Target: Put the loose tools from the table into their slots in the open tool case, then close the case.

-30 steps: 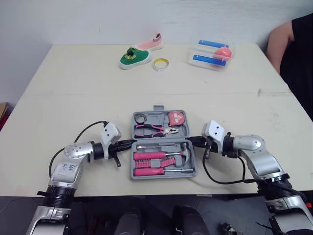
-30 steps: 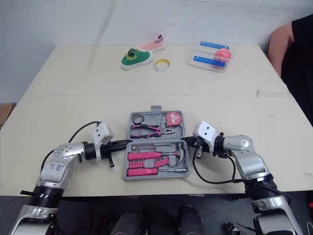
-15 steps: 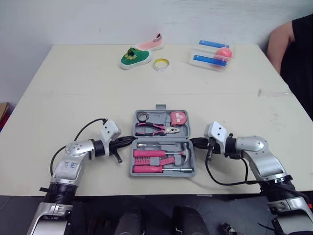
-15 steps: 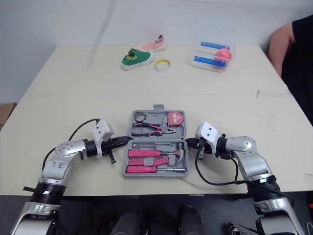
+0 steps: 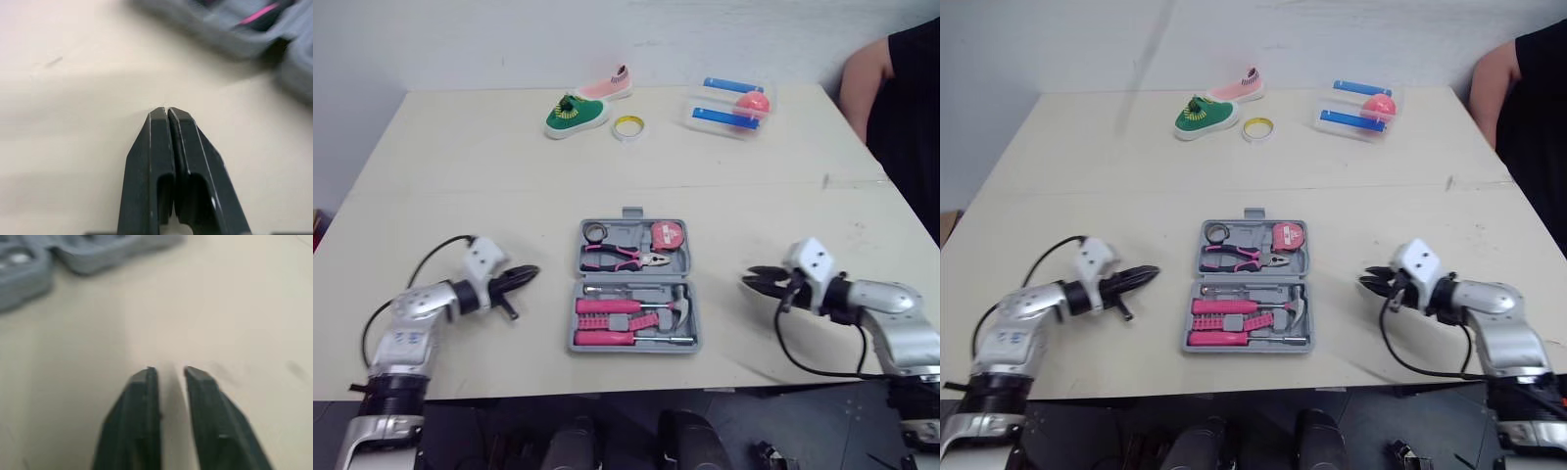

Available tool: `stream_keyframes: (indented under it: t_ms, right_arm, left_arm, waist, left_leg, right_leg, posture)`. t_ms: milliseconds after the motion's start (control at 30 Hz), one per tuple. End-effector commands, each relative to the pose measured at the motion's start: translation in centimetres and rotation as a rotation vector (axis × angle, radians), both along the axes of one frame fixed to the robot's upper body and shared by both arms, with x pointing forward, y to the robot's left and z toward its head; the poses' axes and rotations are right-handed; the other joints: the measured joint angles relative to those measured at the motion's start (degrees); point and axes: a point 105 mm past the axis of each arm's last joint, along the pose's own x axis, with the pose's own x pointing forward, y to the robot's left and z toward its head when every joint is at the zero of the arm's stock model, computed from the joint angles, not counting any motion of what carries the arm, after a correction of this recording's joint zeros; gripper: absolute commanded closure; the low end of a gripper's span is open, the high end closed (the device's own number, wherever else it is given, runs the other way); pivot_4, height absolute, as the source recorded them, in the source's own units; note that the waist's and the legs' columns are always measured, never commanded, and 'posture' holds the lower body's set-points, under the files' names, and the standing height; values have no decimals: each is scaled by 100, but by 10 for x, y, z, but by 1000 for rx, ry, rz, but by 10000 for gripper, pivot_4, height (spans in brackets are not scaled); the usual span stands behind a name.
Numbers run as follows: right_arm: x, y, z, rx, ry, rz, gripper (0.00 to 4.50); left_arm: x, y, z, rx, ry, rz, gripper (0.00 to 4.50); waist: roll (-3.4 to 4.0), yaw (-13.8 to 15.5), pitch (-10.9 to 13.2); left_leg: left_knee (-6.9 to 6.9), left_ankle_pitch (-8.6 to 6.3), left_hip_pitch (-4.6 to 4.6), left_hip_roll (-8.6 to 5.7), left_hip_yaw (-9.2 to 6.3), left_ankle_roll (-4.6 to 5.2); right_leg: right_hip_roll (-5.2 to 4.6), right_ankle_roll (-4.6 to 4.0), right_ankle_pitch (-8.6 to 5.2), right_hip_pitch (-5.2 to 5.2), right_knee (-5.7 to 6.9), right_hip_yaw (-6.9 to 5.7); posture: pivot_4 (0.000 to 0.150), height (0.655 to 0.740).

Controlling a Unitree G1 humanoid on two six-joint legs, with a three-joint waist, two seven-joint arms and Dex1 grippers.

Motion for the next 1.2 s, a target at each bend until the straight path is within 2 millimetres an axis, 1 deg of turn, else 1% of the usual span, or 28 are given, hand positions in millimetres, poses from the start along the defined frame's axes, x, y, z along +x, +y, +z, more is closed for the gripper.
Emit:
stream_keyframes:
  t_ms: [33,67,100,133,167,233,267,300,333,433,533,567,633,667,700,800,833,867,900,933,1000,1067,1100,1200]
  right_arm:
    - [-11,-24,28,19,-163,-23,15149]
    - [-16,-33,29,35,-177,-41,10831]
    - [-22,-43,30,46,-203,-69,4608]
    - [-26,-49,31,50,-221,-84,892]
    - [-31,-62,29,56,-238,-139,0]
    - [-39,-79,27,77,-245,-219,0]
    - [-42,-84,25,90,-243,-245,0]
    - [-44,-90,25,93,-247,-286,0]
    - [-44,-92,25,103,-249,-313,0]
    - [-39,-90,23,91,-219,-358,0]
    - [-24,-73,24,122,-145,-377,0]
    - [-18,-56,29,178,-109,-347,0]
    - [-10,-21,37,235,-11,-261,0]
    - [-7,-6,42,260,26,-227,0]
    - [-4,5,45,277,64,-212,0]
    - [2,25,51,296,173,-225,0]
    - [3,39,52,274,214,-200,0]
    - [3,47,54,256,242,-184,0]
    - [8,58,57,273,280,-192,0]
    - [13,67,59,283,318,-212,0]
    - [16,78,54,230,426,-246,0]
    - [19,84,52,174,462,-266,0]
    - [22,90,55,189,473,-271,0]
    - [31,104,60,192,527,-314,0]
  left_arm:
    - [-18,34,29,-18,-134,81,31576]
    - [-23,45,34,-39,-156,130,27675]
    - [-30,55,37,-49,-174,177,21952]
    - [-35,61,38,-51,-184,205,18598]
    - [-43,74,40,-59,-197,277,14072]
    - [-54,94,43,-54,-215,394,5617]
    - [-58,101,43,-45,-222,441,1518]
    - [-62,100,46,-59,-226,446,390]
    - [-64,96,47,-66,-224,442,390]
    - [-62,77,51,-107,-199,411,390]
    - [-54,53,59,-119,-183,332,390]
    - [-49,43,64,-131,-169,304,390]
    - [-40,18,73,-172,-117,236,390]
    - [-37,6,77,-178,-95,195,390]
    - [-33,-5,81,-187,-78,165,390]
    - [-26,-25,85,-110,-35,124,390]
    - [-21,-32,83,-99,10,133,390]
    - [-17,-37,82,-94,43,142,390]
    - [-12,-43,77,-70,99,159,390]
    - [-8,-50,76,-93,138,169,390]
    - [1,-61,75,-104,185,191,390]
    - [10,-71,75,-114,201,204,390]
    - [14,-76,75,-122,206,204,390]
    - [24,-85,70,-89,235,222,390]
  waist:
    - [1,-6,2]
    - [1,6,3]
    - [1,20,5]
    - [0,27,6]
    - [0,43,7]
    - [0,75,7]
    - [-1,82,8]
    - [-1,96,8]
    - [0,98,9]
    - [1,105,9]
    - [5,98,11]
    - [5,92,11]
    - [14,71,17]
    - [16,69,18]
    - [21,72,21]
    - [25,90,23]
    - [25,93,23]
    - [25,98,24]
    - [24,103,24]
    - [23,99,24]
    - [22,96,24]
    - [21,103,24]
    - [18,110,25]
    - [14,95,27]
  left_leg:
    - [-1,-1,0,0,-1,-1]
    - [-3,-1,-3,0,-2,-1]
    - [-3,-3,-2,-1,-2,-1]
    - [-3,-8,-2,-1,-3,3]
    - [-3,-13,0,-1,-2,4]
    - [-3,-25,7,-3,0,5]
    - [-2,-27,6,-3,0,3]
    - [-3,-31,6,-4,-1,-5]
    - [-3,-41,8,-5,-2,-18]
    - [-2,-42,7,-6,-3,-19]
    - [-2,-40,6,-7,-5,-23]
    - [-2,-40,5,-6,-5,-25]
    - [-3,-37,1,-5,-4,-28]
    - [-3,-35,-1,-5,-4,-27]
    - [-2,-31,-2,-4,-3,-23]
    - [-4,-20,-8,-5,-4,-2]
    - [-10,-20,-11,-6,-4,-3]
    - [-11,-20,-13,-5,-3,-2]
    - [-10,-18,-20,-6,-4,1]
    - [-6,-16,-36,-8,-3,5]
    - [6,-9,-54,-14,1,12]
    - [18,2,-90,-17,-4,10]
    - [17,3,-94,-18,-6,8]
    - [20,11,-102,-19,-4,6]
  right_leg:
    - [-1,0,0,1,-4,3]
    - [-1,0,0,1,-11,8]
    - [-3,0,0,2,-28,9]
    - [-5,0,0,2,-33,10]
    - [-6,0,0,4,-33,11]
    - [-11,0,0,7,-34,17]
    - [-12,0,0,7,-33,18]
    - [-14,0,0,7,-34,18]
    - [-16,0,0,9,-34,18]
    - [-24,1,1,8,-31,19]
    - [-25,1,1,4,-29,20]
    - [-24,1,1,3,-28,20]
    - [-22,0,1,-3,-23,22]
    - [-21,0,1,-6,-20,24]
    - [-19,0,1,-8,-19,25]
    - [-17,0,1,-13,-22,25]
    - [-12,0,1,-13,-20,25]
    - [-8,0,1,-11,-20,24]
    - [-6,0,1,-13,-21,22]
    - [-5,0,1,-27,-20,21]
    - [-3,5,3,-44,-6,24]
    - [6,6,4,-75,8,21]
    - [29,6,4,-76,8,19]
    - [43,6,4,-84,12,14]
  posture:
    - [1500,7400]
    - [1500,7400]
    - [1500,7400]
    - [1500,7400]
    - [1500,7400]
    - [1500,7400]
    - [1500,7400]
    - [1500,7400]
    - [1500,7400]
    - [1500,7400]
    - [1500,7400]
    - [1500,7400]
    - [1500,7400]
    - [1500,7400]
    - [1500,7400]
    - [1500,7400]
    - [1500,7400]
    - [1500,7400]
    - [1500,7400]
    - [1500,7400]
    - [1500,7400]
    - [1500,7400]
    - [1500,7400]
    - [1500,7400]
